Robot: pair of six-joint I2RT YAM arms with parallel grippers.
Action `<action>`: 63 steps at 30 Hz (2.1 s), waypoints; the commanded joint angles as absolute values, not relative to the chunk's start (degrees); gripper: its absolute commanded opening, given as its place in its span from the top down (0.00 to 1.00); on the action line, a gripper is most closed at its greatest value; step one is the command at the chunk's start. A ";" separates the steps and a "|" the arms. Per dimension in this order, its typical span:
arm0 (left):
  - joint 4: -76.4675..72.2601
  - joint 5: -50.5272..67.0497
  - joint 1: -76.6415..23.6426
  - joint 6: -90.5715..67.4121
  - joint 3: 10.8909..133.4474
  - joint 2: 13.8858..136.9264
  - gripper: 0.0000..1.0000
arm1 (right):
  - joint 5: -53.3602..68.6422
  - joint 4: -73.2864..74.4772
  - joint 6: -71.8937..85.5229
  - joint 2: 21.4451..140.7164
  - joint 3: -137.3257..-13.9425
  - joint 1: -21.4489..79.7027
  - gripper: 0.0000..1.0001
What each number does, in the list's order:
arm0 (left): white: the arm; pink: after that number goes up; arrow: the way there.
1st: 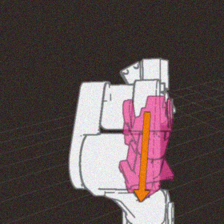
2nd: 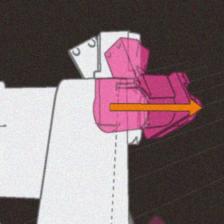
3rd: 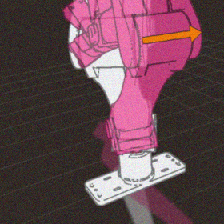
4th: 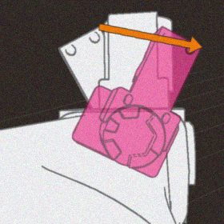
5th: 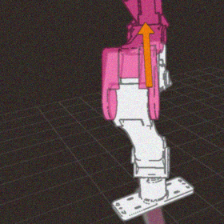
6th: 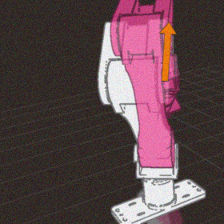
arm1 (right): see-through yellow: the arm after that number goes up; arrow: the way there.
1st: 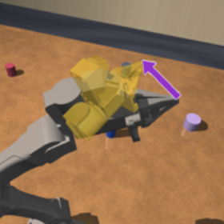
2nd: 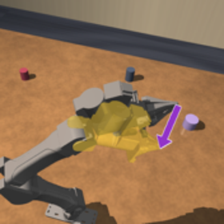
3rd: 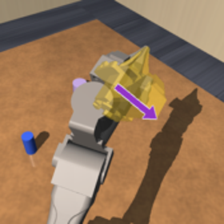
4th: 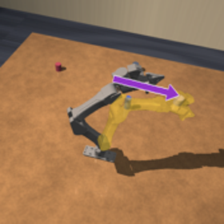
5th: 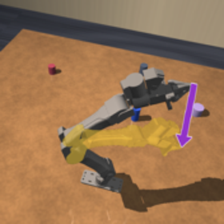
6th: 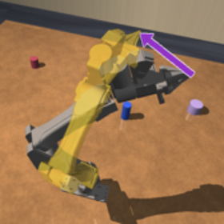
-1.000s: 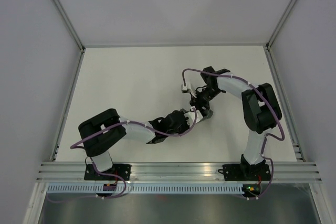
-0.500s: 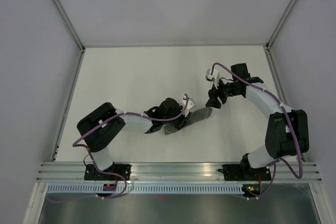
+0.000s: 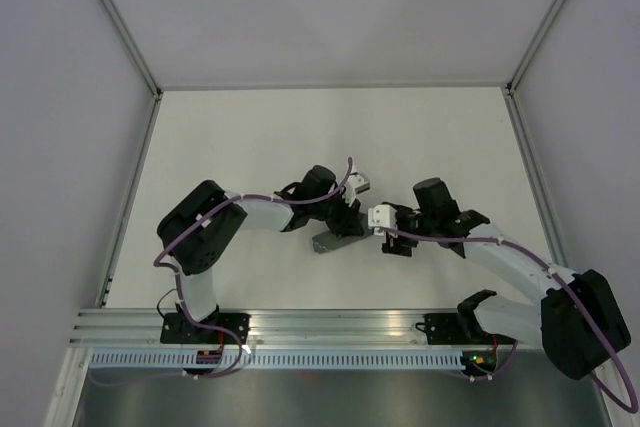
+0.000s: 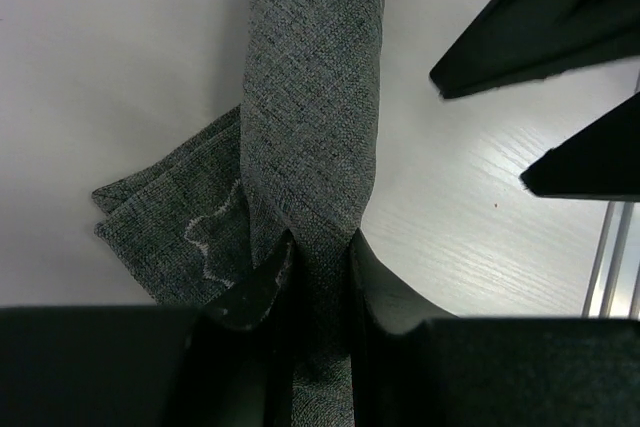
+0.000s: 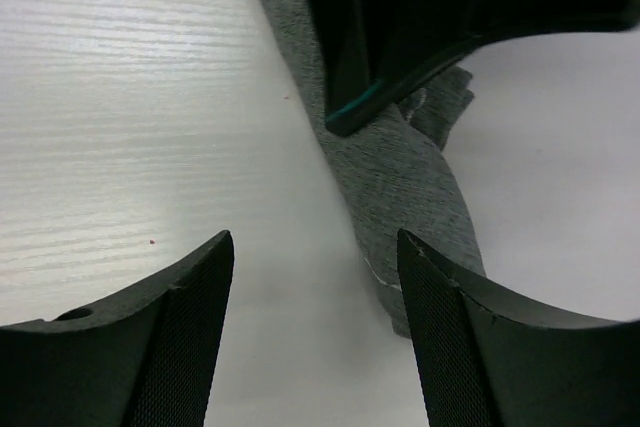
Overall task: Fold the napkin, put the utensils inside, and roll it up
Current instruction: Roll the napkin with the utensil
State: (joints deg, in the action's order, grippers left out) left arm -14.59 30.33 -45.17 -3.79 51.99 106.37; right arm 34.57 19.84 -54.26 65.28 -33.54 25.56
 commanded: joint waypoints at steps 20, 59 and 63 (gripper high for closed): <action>6.15 46.14 -41.57 -5.45 56.95 118.47 0.98 | 23.29 6.77 -59.33 68.98 -28.04 38.14 0.26; 4.48 42.05 -31.82 -17.65 61.96 108.12 0.56 | 15.21 18.97 -53.45 83.58 -36.46 43.77 0.78; 4.49 32.47 -28.66 -21.00 60.39 102.32 0.57 | 15.29 21.27 -50.81 86.48 -39.63 43.77 0.80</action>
State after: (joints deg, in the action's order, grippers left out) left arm 4.82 44.88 -31.18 -14.68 61.45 109.25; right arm 17.78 13.54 -54.74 83.29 -38.02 44.01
